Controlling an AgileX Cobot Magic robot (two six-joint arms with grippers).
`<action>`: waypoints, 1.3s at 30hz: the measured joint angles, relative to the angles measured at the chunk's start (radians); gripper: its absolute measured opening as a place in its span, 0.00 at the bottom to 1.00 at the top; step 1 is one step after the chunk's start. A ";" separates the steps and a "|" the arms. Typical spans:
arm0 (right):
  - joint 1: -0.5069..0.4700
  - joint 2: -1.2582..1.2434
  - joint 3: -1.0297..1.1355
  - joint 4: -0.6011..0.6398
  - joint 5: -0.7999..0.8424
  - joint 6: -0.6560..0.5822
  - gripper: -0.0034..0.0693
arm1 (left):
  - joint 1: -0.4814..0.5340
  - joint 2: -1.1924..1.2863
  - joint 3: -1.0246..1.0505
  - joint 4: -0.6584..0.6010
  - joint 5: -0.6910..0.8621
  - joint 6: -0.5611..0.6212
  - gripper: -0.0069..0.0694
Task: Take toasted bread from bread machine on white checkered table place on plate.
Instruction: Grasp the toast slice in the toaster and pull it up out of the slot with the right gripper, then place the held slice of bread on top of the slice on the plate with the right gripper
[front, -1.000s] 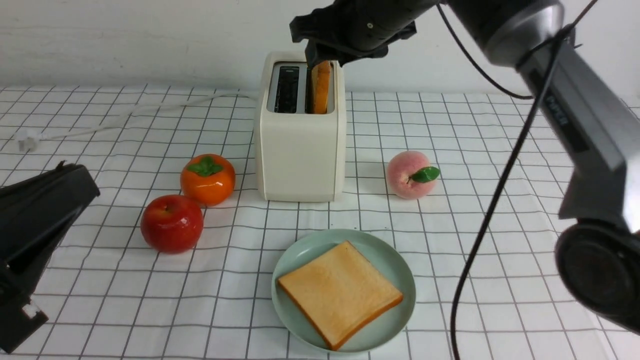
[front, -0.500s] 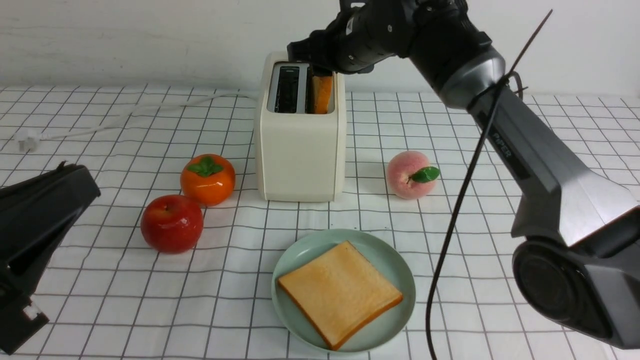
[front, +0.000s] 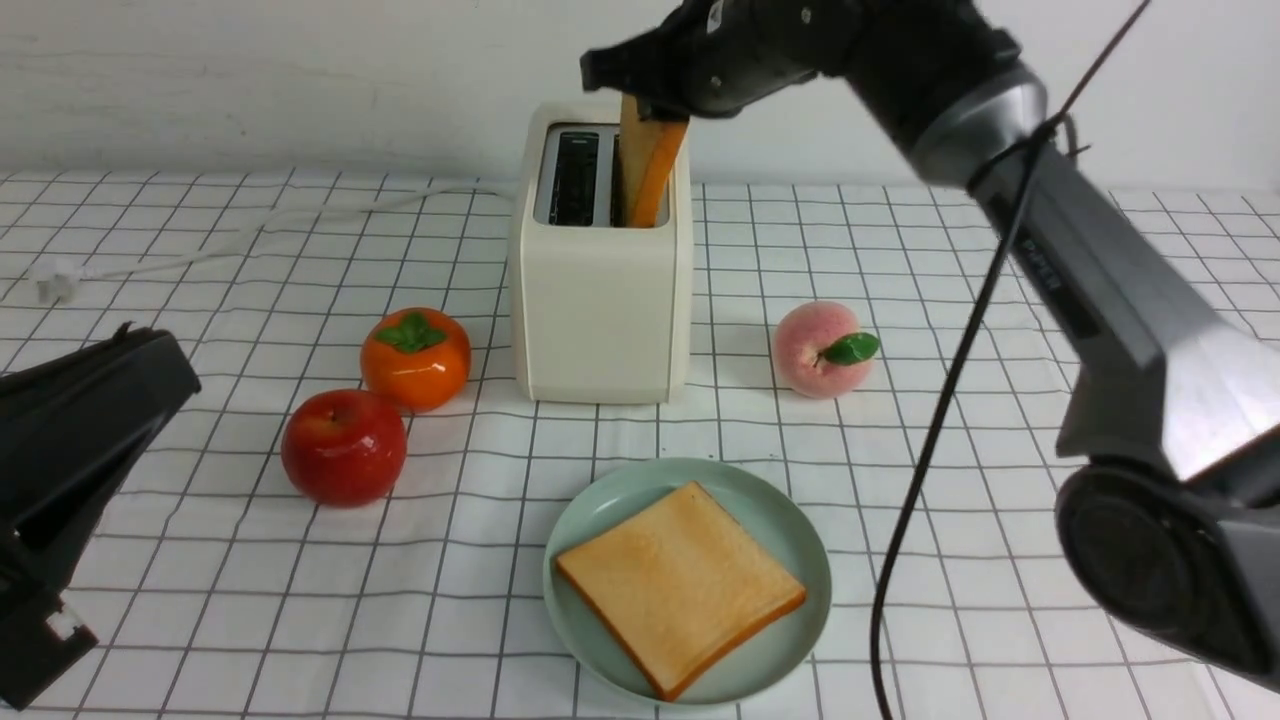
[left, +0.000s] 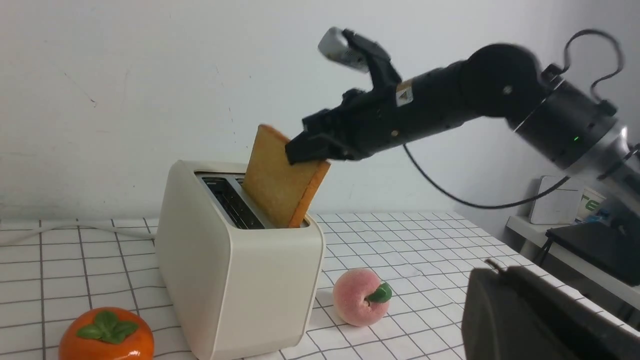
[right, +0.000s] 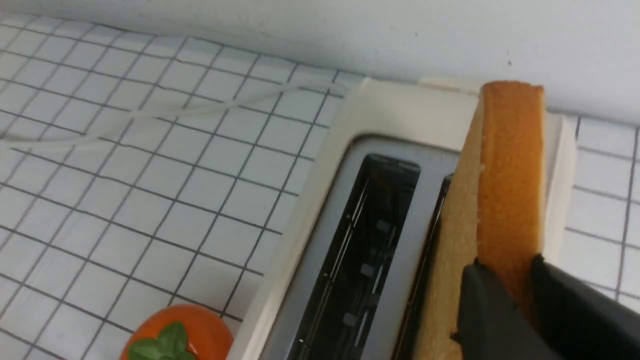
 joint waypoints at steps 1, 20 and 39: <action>0.001 -0.052 0.000 0.002 0.028 -0.021 0.17 | 0.000 0.000 0.000 0.000 0.000 0.001 0.07; 0.012 -1.016 0.861 -0.112 0.266 -0.157 0.17 | 0.000 0.000 0.000 0.017 0.094 0.001 0.07; -0.121 -1.023 1.725 0.776 -0.145 -0.547 0.17 | 0.000 0.000 0.000 0.030 0.165 0.001 0.07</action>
